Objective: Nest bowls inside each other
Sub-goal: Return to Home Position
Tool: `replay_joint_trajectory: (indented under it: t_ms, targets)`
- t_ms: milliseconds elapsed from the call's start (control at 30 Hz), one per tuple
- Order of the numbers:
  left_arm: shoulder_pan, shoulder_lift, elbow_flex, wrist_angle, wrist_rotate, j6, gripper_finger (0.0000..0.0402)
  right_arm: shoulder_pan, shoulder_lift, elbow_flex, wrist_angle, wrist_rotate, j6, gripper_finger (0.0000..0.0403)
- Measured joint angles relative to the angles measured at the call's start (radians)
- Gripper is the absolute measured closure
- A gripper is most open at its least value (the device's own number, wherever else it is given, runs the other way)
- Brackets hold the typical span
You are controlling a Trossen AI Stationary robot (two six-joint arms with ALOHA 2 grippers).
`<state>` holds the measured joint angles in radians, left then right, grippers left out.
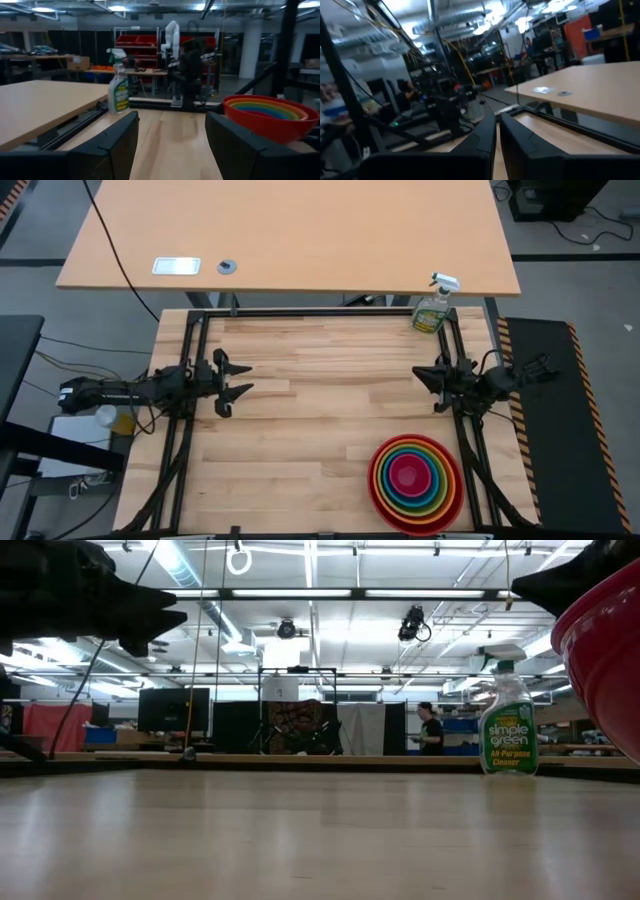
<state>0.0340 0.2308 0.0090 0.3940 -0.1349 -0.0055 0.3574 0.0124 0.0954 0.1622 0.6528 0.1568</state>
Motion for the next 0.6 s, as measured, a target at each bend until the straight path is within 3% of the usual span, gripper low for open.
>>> replay_joint_trajectory:
  t_ms: [333, 600]
  targets:
    - [-0.061, -0.07, 0.0, -0.081, 0.0, -0.02, 0.0169, -0.136, 0.0, -0.09, 0.112, -0.06, 0.056, 0.0391]
    - [-0.067, -0.068, 0.0, -0.063, 0.001, 0.015, 0.0169, -0.371, 0.008, -0.09, 0.108, -0.248, 0.129, 0.0392]
